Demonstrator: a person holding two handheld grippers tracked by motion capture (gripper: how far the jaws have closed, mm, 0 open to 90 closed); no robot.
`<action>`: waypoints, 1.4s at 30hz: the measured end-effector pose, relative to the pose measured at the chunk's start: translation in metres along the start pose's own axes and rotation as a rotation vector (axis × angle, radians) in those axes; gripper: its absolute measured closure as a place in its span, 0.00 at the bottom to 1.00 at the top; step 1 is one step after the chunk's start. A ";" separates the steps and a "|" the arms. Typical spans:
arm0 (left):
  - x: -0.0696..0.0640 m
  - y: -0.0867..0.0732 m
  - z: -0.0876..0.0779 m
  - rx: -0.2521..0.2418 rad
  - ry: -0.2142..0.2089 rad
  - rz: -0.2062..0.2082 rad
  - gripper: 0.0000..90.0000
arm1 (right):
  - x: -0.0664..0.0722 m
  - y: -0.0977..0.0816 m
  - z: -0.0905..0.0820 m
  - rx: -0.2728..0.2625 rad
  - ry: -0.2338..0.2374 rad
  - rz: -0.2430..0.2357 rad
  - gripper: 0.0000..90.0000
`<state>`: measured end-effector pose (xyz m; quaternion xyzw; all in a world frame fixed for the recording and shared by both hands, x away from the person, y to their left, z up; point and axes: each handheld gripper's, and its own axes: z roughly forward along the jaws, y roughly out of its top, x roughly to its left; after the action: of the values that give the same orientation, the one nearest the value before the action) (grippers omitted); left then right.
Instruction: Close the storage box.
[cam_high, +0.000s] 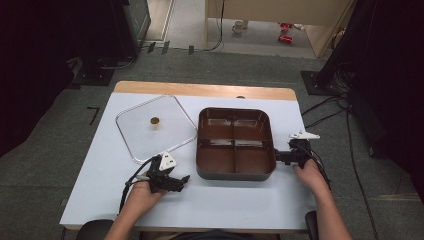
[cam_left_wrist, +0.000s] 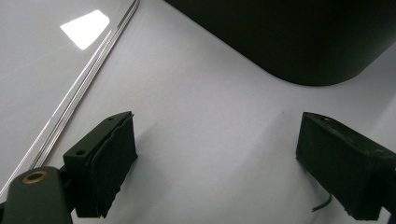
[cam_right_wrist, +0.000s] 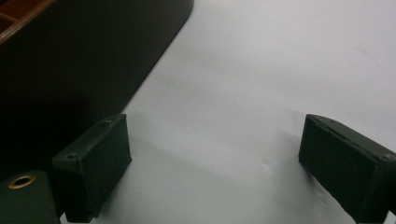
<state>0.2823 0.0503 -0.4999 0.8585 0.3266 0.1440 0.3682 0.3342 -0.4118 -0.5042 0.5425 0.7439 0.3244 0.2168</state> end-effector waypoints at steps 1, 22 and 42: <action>0.000 0.000 0.000 0.000 0.000 0.000 0.13 | 0.000 0.000 0.000 0.000 0.000 0.000 0.09; -0.005 0.016 0.002 0.092 0.018 -0.043 0.22 | 0.000 0.000 0.000 0.000 0.000 0.000 0.09; 0.010 0.031 -0.009 0.090 0.011 -0.063 0.30 | 0.000 0.000 0.000 0.000 0.000 0.000 0.09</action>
<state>0.2997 0.0456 -0.4715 0.8628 0.3614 0.1223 0.3318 0.3342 -0.4119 -0.5042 0.5425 0.7439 0.3245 0.2168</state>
